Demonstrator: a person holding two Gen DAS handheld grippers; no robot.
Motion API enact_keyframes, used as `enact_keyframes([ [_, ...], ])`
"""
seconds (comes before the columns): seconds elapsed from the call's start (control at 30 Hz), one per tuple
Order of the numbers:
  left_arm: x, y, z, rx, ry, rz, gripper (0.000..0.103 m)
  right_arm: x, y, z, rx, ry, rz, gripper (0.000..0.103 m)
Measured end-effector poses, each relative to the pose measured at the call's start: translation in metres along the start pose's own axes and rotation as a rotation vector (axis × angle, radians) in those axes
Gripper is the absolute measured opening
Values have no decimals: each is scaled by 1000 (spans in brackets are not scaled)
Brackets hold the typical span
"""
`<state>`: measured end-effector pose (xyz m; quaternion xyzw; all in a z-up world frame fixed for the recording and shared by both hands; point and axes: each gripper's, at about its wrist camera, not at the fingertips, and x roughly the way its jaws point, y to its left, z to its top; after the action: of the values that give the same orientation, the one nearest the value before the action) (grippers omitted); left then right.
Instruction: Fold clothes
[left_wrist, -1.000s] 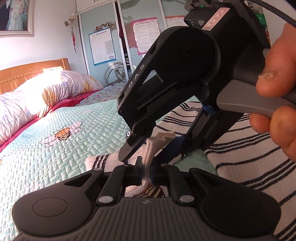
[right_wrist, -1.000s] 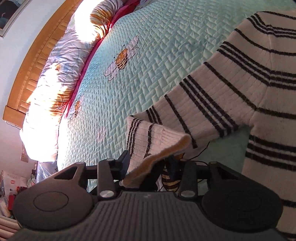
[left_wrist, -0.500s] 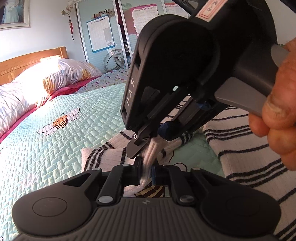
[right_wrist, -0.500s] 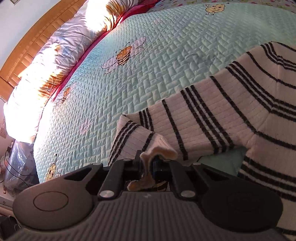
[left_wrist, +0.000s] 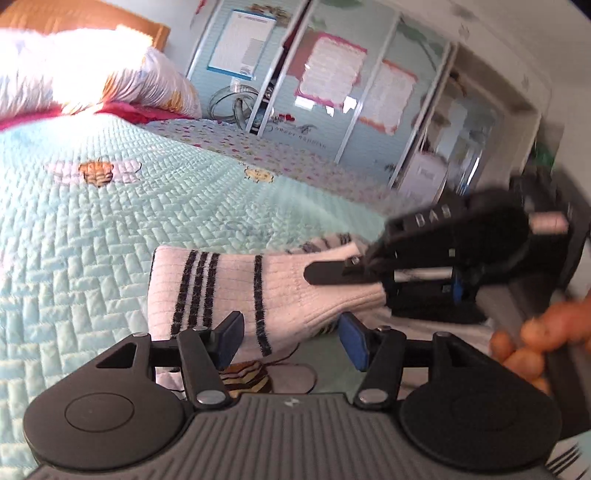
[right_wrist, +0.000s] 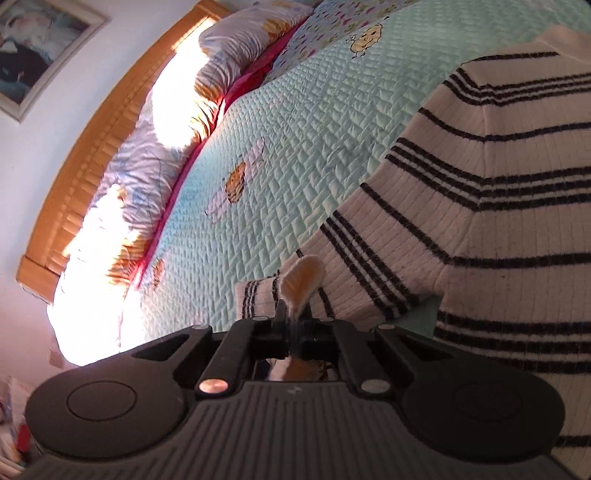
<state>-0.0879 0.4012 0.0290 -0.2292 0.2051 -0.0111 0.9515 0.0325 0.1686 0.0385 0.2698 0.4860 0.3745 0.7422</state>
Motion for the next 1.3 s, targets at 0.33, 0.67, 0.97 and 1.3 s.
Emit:
enact_keyframes([
  [0.33, -35, 14, -14, -374, -72, 120, 64, -41, 9, 27, 140, -193, 152, 4],
  [0.67, -18, -13, -47, -278, 197, -138, 66, -103, 23, 57, 138, -391, 210, 4],
  [0.97, 11, -38, -61, -198, 365, -223, 72, -152, 22, 75, 112, -516, 186, 4],
  [1.3, 25, -45, -66, -180, 420, -305, 73, -210, 16, 80, 74, -617, 196, 4],
])
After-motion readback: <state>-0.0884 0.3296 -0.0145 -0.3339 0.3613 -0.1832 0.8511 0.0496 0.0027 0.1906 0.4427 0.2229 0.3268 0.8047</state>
